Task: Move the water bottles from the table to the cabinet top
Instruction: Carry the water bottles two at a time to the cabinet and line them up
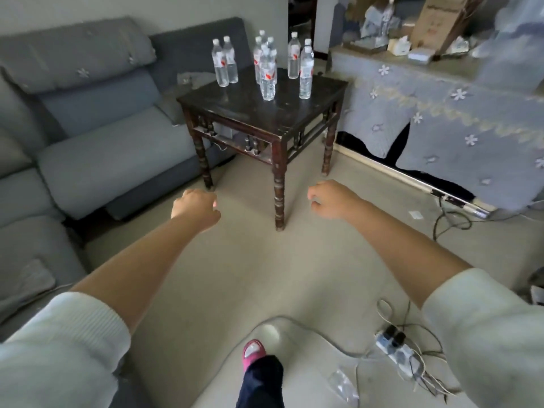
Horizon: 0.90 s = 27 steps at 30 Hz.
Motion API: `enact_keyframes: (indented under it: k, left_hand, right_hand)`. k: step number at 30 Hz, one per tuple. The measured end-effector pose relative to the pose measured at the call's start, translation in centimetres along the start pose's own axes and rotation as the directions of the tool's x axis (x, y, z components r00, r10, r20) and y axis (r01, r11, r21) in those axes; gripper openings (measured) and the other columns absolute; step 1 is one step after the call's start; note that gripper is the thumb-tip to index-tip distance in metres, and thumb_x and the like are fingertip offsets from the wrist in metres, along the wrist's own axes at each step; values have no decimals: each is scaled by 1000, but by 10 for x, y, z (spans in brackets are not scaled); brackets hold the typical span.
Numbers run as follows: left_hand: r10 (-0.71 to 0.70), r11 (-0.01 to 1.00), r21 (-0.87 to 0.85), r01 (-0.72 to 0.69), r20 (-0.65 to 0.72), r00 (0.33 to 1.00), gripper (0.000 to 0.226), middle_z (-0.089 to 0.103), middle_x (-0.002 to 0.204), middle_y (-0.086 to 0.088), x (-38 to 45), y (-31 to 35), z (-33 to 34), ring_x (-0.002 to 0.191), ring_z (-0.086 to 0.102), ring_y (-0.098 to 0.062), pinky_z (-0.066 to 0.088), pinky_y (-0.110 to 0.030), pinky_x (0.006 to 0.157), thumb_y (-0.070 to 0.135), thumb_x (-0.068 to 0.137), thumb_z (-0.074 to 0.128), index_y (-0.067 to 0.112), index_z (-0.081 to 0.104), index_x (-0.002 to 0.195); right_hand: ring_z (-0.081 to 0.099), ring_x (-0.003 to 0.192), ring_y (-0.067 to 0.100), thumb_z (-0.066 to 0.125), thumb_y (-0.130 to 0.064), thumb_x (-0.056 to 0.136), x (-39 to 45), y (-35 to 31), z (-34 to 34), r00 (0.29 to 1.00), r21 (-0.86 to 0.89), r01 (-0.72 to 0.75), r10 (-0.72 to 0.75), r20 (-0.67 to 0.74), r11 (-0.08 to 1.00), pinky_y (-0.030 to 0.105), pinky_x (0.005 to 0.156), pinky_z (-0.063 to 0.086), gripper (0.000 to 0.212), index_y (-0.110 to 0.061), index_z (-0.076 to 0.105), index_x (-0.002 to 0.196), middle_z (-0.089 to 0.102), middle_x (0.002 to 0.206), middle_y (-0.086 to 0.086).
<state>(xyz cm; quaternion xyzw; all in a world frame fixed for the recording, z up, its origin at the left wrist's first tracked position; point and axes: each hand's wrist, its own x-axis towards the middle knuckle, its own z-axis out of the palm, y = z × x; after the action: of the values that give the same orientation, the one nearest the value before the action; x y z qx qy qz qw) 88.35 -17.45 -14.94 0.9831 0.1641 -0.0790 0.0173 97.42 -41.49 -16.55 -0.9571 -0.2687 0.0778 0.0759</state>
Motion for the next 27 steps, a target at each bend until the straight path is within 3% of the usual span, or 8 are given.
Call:
enact_keyframes:
  k: [8, 12, 27]
  left_hand:
    - [-1, 999, -41, 0, -29, 1000, 34, 50, 130, -12, 150, -53, -42, 126, 42, -31, 40, -38, 98, 20, 92, 46, 15, 55, 125]
    - [0, 1000, -29, -1, -39, 999, 35, 51, 130, -12, 222, -75, -66, 124, 44, -32, 42, -39, 97, 21, 93, 46, 14, 54, 127]
    - [15, 993, -116, -25, -85, 996, 35, 53, 129, -12, 501, -76, -110, 124, 46, -31, 44, -42, 101, 23, 91, 48, 13, 57, 124]
  right_hand:
    - [51, 120, 34, 49, -15, 93, 164, -30, -45, 999, -23, 3, -4, -42, 1000, 32, 97, 39, 32, -3, 57, 122, 55, 127, 19]
    - [53, 117, 34, 51, -15, 90, 243, -30, -57, 999, 5, -2, 2, -36, 1000, 36, 99, 44, 30, -5, 60, 117, 57, 123, 18]
    - [56, 107, 34, 52, -14, 90, 528, 53, -114, 998, 53, -10, 13, -65, 999, 38, 92, 45, 25, -1, 62, 109, 60, 113, 19]
